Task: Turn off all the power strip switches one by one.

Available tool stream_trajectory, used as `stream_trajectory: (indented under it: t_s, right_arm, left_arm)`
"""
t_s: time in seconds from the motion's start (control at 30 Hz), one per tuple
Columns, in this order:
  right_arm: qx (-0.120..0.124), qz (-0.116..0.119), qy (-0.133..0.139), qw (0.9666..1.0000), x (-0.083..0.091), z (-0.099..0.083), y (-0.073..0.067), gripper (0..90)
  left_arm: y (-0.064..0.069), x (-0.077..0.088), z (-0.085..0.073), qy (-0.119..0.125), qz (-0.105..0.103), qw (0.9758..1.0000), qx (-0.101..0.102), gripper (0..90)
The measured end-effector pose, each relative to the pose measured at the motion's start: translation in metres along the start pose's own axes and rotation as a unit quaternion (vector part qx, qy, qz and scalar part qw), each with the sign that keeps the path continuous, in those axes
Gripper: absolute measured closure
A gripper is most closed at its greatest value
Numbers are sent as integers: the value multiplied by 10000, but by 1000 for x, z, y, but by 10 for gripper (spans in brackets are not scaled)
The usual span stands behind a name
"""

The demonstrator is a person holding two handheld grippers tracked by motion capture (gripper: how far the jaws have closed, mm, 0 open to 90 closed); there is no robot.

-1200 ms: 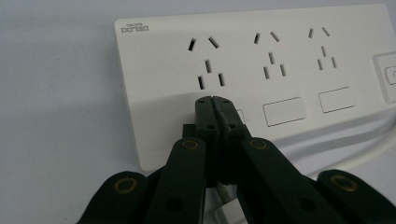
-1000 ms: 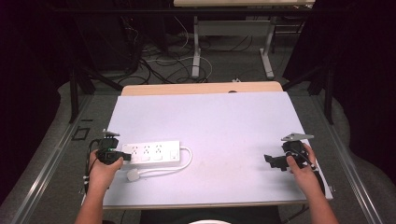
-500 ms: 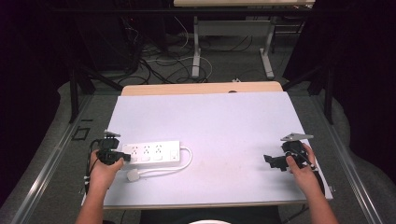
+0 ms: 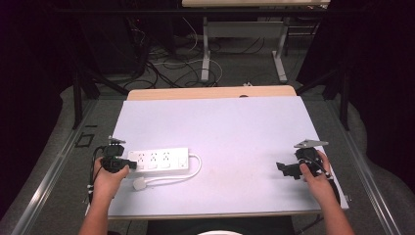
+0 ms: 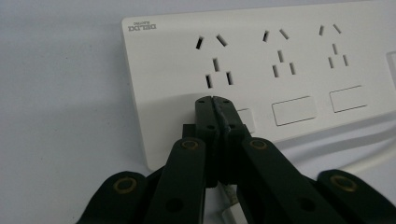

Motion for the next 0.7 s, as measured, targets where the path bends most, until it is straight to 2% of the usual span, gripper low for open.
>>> stream_trajectory:
  t_s: [0.3, 0.37, 0.4, 0.53, 0.6, 0.63, 0.67, 0.7]
  right_arm:
    - [34, 27, 13, 10000, 0, 1, -1, 0]
    - [58, 15, 25, 10000, 0, 1, -1, 0]
    - [20, 12, 19, 10000, 1, 1, -2, 0]
    - [46, -1, 48, 10000, 1, 1, 0, 0]
    - [25, -9, 41, 10000, 1, 1, -1, 0]
    - [25, -11, 39, 10000, 1, 1, 0, 0]
    - [26, -13, 38, 10000, 1, 1, 0, 0]
    - [28, -11, 38, 10000, 1, 1, 0, 0]
  left_arm:
    - [0, 2, 1, 76, -3, 10000, 6, 900]
    - [0, 2, 2, 158, -16, 9999, 20, 900]
    - [0, 3, 2, 108, -47, 9999, -1, 900]
    - [1, 3, 4, 242, -47, 9997, 18, 881]
    - [0, 5, 4, 269, -45, 9996, -38, 870]
    - [0, 7, 4, 182, -79, 9998, -62, 866]
    - [1, 6, 5, 323, -65, 9994, -56, 863]
    - [1, 6, 6, 352, -74, 9993, -38, 854]
Point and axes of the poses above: each handheld gripper's, and its own axes: x roughly backward along the jaws, z roughly out of its top, y roughly to its right, the point moved 8 cm from there along -x, roughly forward along the jaws, and after that the axes turned 4 degrees about -z, right-handed, at the moved point
